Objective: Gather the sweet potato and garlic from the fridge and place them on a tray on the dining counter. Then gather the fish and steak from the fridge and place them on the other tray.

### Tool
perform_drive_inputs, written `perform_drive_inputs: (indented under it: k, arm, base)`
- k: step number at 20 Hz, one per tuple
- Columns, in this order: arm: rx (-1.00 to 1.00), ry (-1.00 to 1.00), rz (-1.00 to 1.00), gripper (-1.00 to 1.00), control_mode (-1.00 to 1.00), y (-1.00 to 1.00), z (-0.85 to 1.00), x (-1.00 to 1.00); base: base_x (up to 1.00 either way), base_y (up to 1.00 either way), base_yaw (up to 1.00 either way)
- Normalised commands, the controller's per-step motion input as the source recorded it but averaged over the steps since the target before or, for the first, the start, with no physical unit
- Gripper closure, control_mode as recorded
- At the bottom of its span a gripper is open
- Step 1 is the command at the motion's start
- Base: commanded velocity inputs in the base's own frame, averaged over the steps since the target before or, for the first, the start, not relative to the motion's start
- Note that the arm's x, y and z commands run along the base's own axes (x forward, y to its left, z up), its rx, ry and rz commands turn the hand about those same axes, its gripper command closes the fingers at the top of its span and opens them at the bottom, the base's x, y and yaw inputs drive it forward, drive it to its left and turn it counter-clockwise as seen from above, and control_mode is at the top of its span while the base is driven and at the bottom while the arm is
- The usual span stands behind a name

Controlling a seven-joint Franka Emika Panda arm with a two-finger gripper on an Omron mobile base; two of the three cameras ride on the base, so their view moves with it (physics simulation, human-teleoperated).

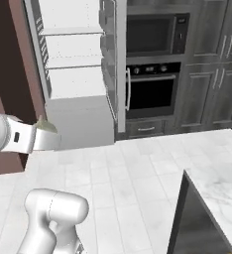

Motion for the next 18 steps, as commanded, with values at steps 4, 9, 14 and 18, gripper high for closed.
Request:
perform_drive_inputs:
  k: [4, 9, 14, 18]
  arm:
    - [0.0, 0.0, 0.0, 1.0, 1.0, 0.0, 0.0, 0.0]
    - [0.0, 0.0, 0.0, 1.0, 1.0, 0.0, 0.0, 0.0]
    - [0.0, 0.0, 0.0, 1.0, 1.0, 0.0, 0.0, 0.0]
    - [0.0, 0.0, 0.0, 1.0, 1.0, 0.0, 0.0, 0.0]
  base:
    - [-0.55, 0.0, -0.36]
    - [-0.51, -0.18, -0.33]
    - [-0.54, -0.32, -0.32]
    - [-0.53, -0.38, -0.32]
